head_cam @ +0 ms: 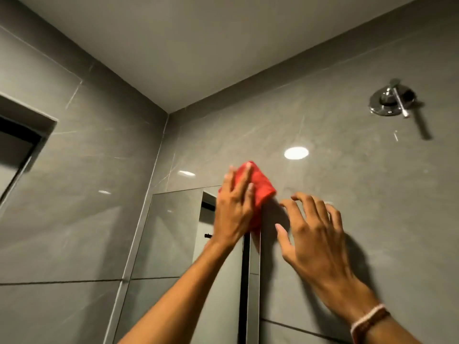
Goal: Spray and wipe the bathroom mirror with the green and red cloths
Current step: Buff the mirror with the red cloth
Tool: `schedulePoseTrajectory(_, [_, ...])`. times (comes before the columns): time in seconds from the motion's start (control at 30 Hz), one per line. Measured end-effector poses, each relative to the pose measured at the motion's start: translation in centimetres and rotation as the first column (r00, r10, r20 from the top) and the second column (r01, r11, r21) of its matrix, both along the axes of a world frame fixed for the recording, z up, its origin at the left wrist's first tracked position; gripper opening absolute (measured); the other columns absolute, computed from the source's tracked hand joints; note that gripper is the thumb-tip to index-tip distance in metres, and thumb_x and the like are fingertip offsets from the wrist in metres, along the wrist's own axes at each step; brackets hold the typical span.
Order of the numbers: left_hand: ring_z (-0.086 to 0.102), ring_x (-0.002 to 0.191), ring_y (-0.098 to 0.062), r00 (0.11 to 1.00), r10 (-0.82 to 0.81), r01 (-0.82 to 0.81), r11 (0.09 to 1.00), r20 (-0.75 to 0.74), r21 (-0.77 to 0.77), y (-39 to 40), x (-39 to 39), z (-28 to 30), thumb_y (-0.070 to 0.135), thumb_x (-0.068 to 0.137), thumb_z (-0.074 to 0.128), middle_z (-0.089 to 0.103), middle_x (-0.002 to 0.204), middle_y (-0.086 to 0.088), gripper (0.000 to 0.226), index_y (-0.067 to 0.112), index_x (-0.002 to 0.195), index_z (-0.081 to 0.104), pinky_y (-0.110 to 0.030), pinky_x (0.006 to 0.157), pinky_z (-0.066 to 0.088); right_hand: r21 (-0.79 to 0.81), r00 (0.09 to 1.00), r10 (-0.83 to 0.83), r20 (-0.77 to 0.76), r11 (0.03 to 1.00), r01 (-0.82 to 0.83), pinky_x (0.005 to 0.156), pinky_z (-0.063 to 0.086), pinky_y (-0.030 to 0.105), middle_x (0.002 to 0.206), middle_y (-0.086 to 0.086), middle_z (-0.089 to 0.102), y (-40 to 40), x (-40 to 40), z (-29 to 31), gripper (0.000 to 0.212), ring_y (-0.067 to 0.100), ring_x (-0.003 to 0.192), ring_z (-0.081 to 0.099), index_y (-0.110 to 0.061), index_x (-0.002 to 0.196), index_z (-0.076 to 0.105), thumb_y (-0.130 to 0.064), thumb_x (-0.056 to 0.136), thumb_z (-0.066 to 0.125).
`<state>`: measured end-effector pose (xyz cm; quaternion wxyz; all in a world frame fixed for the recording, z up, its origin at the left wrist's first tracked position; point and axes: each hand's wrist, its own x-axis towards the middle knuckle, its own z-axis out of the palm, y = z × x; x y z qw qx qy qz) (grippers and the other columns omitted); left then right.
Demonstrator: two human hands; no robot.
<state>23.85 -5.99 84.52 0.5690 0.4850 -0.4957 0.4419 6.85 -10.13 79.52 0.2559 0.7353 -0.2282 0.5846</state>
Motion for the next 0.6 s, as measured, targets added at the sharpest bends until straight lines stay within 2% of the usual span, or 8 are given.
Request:
schedulePoseTrajectory(0.03, [0.018, 0.156, -0.025, 0.994, 0.093, -0.098, 0.987, 0.048, 0.126, -1.8, 0.0, 0.4, 0.042, 0.106, 0.034, 0.012, 0.171, -0.003, 0.052, 0.045, 0.156, 0.019, -0.049, 0.126, 0.021, 0.003, 0.999, -0.042, -0.033, 0.999, 0.042, 0.100, 0.056, 0.054, 0.127, 0.018, 0.075, -0.8, 0.7, 0.4, 0.055, 0.039, 0.116, 0.073, -0.013, 0.122, 0.077, -0.029, 0.071, 0.090])
schedulePoseTrajectory(0.07, [0.009, 0.158, -0.025, 0.984, 0.164, -0.173, 0.969, 0.063, 0.175, -3.6, 0.6, 0.1, 0.046, 0.105, 0.029, 0.008, 0.171, -0.001, 0.052, 0.049, 0.155, 0.014, -0.059, 0.125, 0.013, 0.004, 0.992, -0.096, -0.077, 0.995, 0.096, 0.106, 0.055, 0.058, 0.134, 0.021, 0.073, -1.6, 1.4, 0.6, 0.060, 0.040, 0.124, 0.071, -0.012, 0.129, 0.075, -0.031, 0.074, 0.089])
schedulePoseTrajectory(0.1, [0.002, 0.158, -0.022, 0.979, 0.192, -0.201, 0.965, 0.069, 0.166, -4.6, 1.1, -0.2, 0.051, 0.104, 0.024, 0.005, 0.171, 0.002, 0.053, 0.051, 0.155, 0.010, -0.064, 0.124, 0.006, -0.014, 0.982, -0.155, -0.112, 0.988, 0.154, 0.112, 0.051, 0.061, 0.143, 0.023, 0.069, -2.5, 2.1, 0.4, 0.066, 0.041, 0.134, 0.066, -0.012, 0.139, 0.070, -0.037, 0.080, 0.084])
schedulePoseTrajectory(0.2, [-0.001, 0.158, -0.017, 0.981, 0.168, -0.178, 0.980, 0.100, 0.094, -6.0, 3.4, -0.8, 0.063, 0.098, 0.014, 0.005, 0.171, 0.005, 0.059, 0.050, 0.155, 0.007, -0.064, 0.124, 0.003, -0.108, 0.963, -0.250, -0.099, 0.965, 0.239, 0.125, 0.036, 0.064, 0.163, 0.026, 0.047, -4.9, 3.8, -0.9, 0.078, 0.041, 0.152, 0.048, -0.013, 0.160, 0.046, -0.055, 0.095, 0.045])
schedulePoseTrajectory(0.23, [0.001, 0.158, -0.017, 0.976, 0.181, -0.192, 0.977, 0.119, 0.092, -5.7, 4.4, -0.4, 0.065, 0.097, 0.012, 0.006, 0.171, 0.004, 0.060, 0.049, 0.156, 0.007, -0.064, 0.124, 0.004, -0.125, 0.962, -0.259, -0.082, 0.961, 0.248, 0.126, 0.033, 0.064, 0.166, 0.026, 0.042, -5.4, 4.1, -0.9, 0.081, 0.040, 0.154, 0.044, -0.012, 0.163, 0.041, -0.058, 0.095, 0.039])
schedulePoseTrajectory(0.33, [0.006, 0.158, -0.019, 0.976, 0.217, -0.219, 0.971, 0.035, 0.097, -5.3, 9.3, 0.7, 0.063, 0.098, 0.015, 0.011, 0.171, 0.002, 0.061, 0.047, 0.156, 0.009, -0.063, 0.124, 0.007, -0.141, 0.953, -0.297, -0.052, 0.947, 0.288, 0.130, 0.024, 0.065, 0.173, 0.024, 0.028, -6.7, 5.6, -0.9, 0.086, 0.038, 0.161, 0.030, -0.011, 0.166, 0.028, -0.063, 0.098, 0.037])
schedulePoseTrajectory(0.43, [0.010, 0.158, -0.020, 0.961, 0.247, -0.239, 0.968, -0.125, 0.075, -4.0, 15.9, 1.0, 0.060, 0.098, 0.016, 0.016, 0.170, 0.002, 0.059, 0.047, 0.156, 0.012, -0.062, 0.125, 0.005, -0.163, 0.934, -0.350, -0.069, 0.928, 0.335, 0.130, 0.017, 0.068, 0.176, 0.023, 0.015, -7.2, 6.3, -0.7, 0.082, 0.037, 0.165, 0.017, -0.022, 0.169, 0.019, -0.065, 0.100, 0.029])
schedulePoseTrajectory(0.6, [0.016, 0.156, -0.026, 0.867, 0.279, -0.278, 0.958, -0.412, 0.063, -2.2, 27.9, 0.1, 0.061, 0.097, 0.011, 0.018, 0.170, 0.002, 0.060, 0.047, 0.155, 0.012, -0.060, 0.124, 0.003, -0.182, 0.917, -0.399, -0.016, 0.903, 0.390, 0.129, 0.017, 0.070, 0.176, 0.023, 0.016, -8.2, 7.0, -0.3, 0.080, 0.037, 0.164, 0.018, -0.026, 0.169, 0.020, -0.066, 0.100, 0.022])
